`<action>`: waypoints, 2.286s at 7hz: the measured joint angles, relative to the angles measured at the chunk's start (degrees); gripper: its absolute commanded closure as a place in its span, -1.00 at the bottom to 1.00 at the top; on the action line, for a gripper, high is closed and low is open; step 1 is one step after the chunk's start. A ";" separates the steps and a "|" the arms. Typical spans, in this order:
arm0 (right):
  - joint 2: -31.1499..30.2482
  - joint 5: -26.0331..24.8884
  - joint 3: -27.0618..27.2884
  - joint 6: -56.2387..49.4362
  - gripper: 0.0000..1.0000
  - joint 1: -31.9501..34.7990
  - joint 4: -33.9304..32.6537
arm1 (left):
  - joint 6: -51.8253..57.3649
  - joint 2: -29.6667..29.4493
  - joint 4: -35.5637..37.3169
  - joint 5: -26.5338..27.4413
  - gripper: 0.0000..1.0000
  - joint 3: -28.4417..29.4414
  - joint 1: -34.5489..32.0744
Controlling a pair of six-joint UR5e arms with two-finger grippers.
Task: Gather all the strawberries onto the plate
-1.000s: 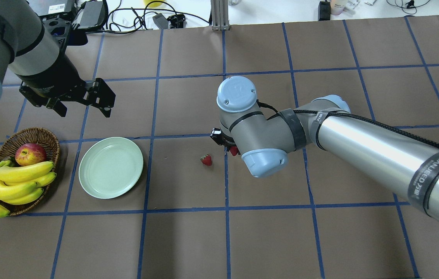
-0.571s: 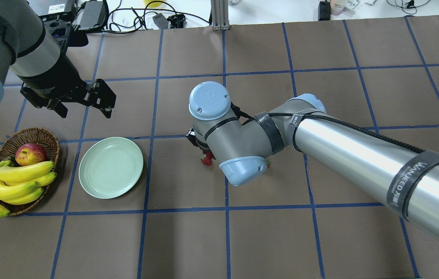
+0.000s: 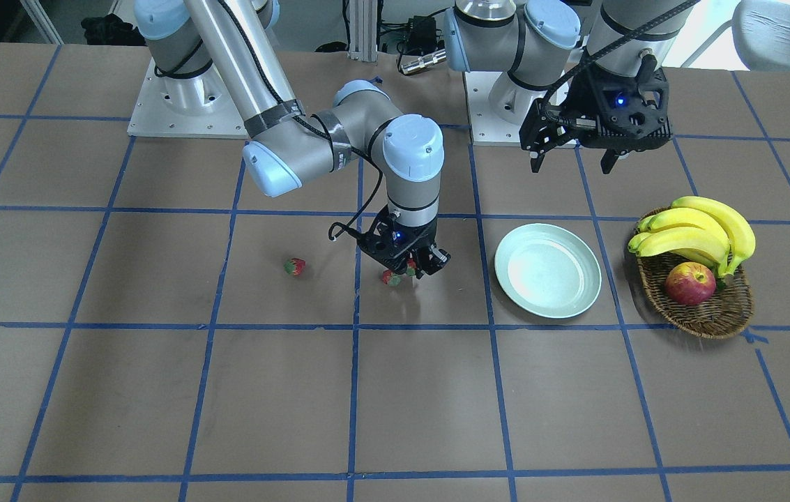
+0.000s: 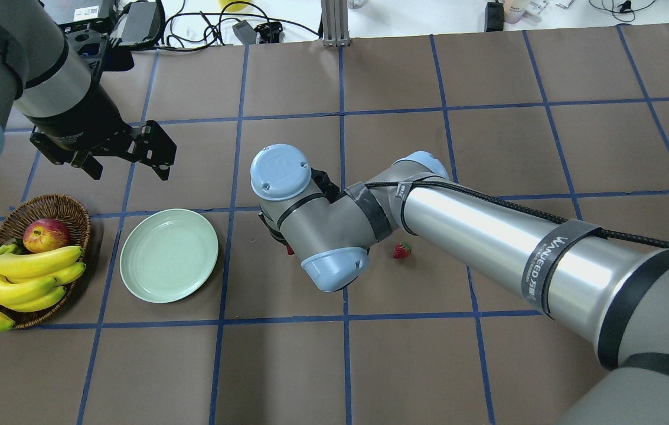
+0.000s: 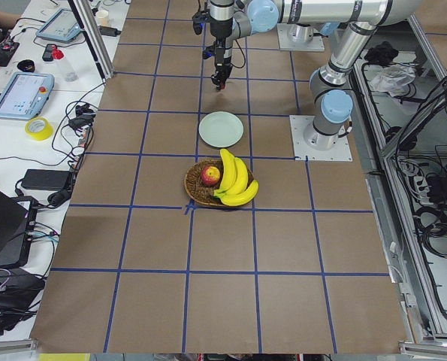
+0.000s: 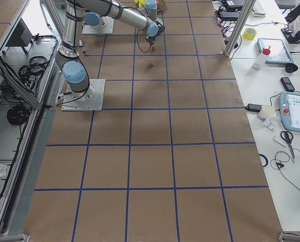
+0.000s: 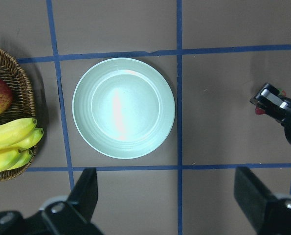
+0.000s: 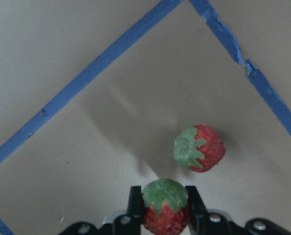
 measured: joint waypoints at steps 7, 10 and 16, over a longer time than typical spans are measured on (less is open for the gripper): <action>-4.05 -1.46 -0.54 -7.46 -0.92 -1.19 5.70 | 0.15 0.25 -0.07 0.05 -1.00 -0.06 -0.05; -9.53 -6.68 4.51 -24.10 -0.82 -7.00 10.65 | -0.10 0.34 -0.07 0.02 -1.00 -0.10 -0.08; -11.36 -11.33 18.72 -41.23 0.09 -13.46 -1.45 | -0.49 0.25 0.10 -0.10 -1.00 -0.62 -0.01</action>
